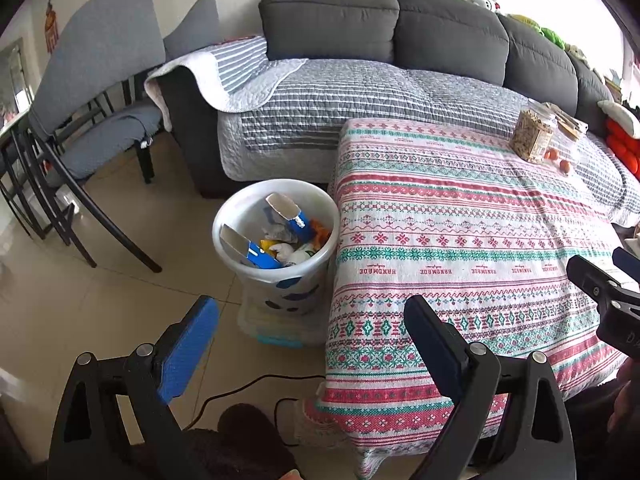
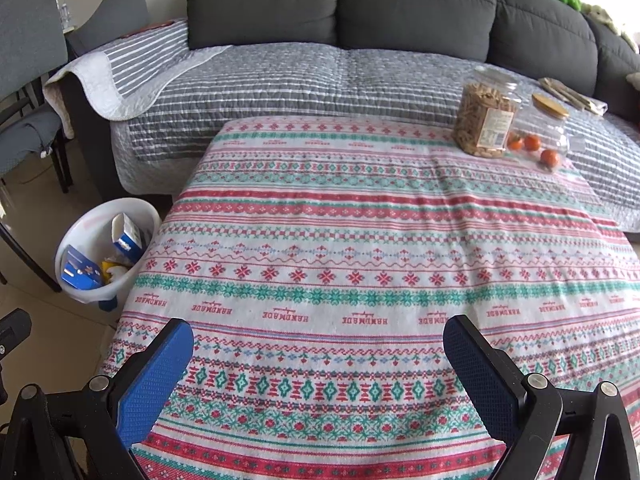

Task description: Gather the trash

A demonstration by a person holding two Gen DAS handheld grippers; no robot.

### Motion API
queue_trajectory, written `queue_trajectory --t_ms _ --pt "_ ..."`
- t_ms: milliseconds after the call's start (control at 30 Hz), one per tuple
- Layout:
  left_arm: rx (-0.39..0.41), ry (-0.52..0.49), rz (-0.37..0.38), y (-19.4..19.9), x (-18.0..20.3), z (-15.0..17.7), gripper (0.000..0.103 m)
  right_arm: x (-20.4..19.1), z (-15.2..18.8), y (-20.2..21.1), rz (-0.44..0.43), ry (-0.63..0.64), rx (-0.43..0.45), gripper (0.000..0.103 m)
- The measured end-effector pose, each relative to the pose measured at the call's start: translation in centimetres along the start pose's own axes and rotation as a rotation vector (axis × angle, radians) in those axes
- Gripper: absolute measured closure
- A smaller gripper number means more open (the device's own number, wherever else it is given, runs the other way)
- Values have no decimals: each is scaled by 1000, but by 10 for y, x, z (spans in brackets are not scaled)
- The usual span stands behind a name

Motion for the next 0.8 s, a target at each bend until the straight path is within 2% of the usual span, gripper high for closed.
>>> queue_trajectory --t_ms 800 --pt "9 6 1 3 -4 -3 7 0 0 -1 0 -5 0 1"
Point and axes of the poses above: each gripper's, at about its wrist camera, not at the fingertips, and y roughly against the way its jaws point, x to its right, z to its underside, the point moved 6 cm from there along -y, roughly the way its jaws point, and after that the axes turned 5 degrees about -z, right-handed, at the moved point
